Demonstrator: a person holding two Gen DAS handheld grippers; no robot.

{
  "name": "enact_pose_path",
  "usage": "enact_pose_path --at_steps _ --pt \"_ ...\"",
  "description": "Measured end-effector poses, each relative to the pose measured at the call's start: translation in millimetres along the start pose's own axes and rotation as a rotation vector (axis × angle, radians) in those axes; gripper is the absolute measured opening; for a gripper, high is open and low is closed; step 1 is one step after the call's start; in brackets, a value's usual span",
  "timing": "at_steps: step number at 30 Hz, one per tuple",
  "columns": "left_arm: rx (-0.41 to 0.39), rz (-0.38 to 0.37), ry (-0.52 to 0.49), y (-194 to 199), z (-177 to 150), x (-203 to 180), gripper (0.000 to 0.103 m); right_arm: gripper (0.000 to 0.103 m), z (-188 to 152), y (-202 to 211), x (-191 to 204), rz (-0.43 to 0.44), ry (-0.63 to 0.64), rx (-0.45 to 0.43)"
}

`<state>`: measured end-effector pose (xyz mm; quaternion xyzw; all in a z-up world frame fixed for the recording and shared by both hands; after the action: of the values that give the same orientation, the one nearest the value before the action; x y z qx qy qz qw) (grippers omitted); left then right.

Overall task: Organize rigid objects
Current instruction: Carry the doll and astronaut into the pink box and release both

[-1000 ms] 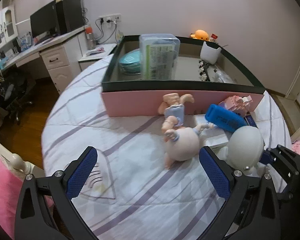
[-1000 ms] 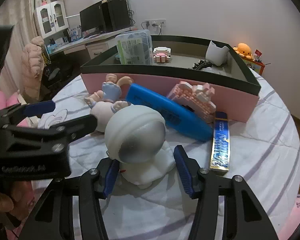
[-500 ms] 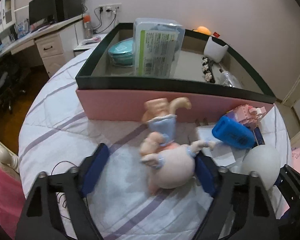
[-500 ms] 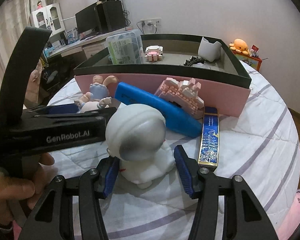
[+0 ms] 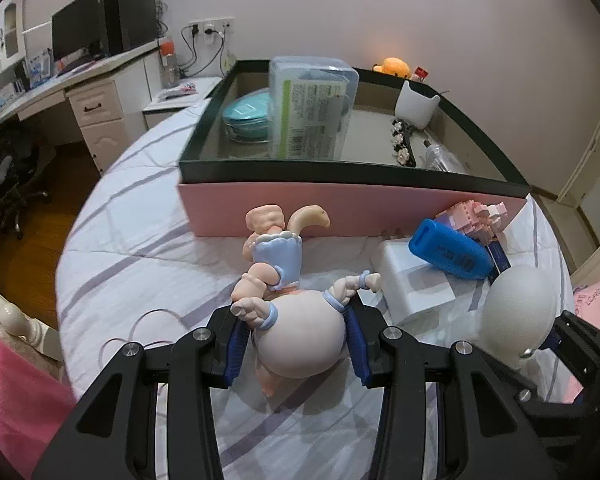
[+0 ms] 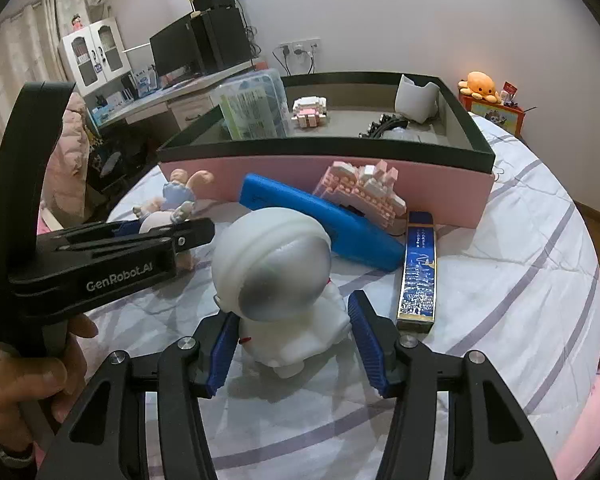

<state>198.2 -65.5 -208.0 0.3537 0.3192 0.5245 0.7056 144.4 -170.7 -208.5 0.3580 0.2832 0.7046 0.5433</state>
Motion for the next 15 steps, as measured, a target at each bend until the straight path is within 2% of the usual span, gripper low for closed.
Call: enact_pose_path --at_steps 8,15 --pt "-0.049 -0.010 0.001 29.3 6.8 8.2 0.043 0.055 10.7 20.4 8.6 0.012 0.009 -0.037" --pt "-0.121 -0.020 -0.013 57.6 33.3 5.9 0.043 0.055 38.9 45.5 10.5 0.006 0.034 -0.101"
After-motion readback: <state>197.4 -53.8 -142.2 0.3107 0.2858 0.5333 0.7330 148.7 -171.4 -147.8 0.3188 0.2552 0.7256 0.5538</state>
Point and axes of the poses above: each gripper's, at about its wrist camera, not at the fingertips, and y roughly against the way its jaws point, x to its left, z to its top, the point moved 8 cm from there along -y, roughly the way its jaws point, and after that the axes turned 7 degrees about x, right-handed, at the moved point
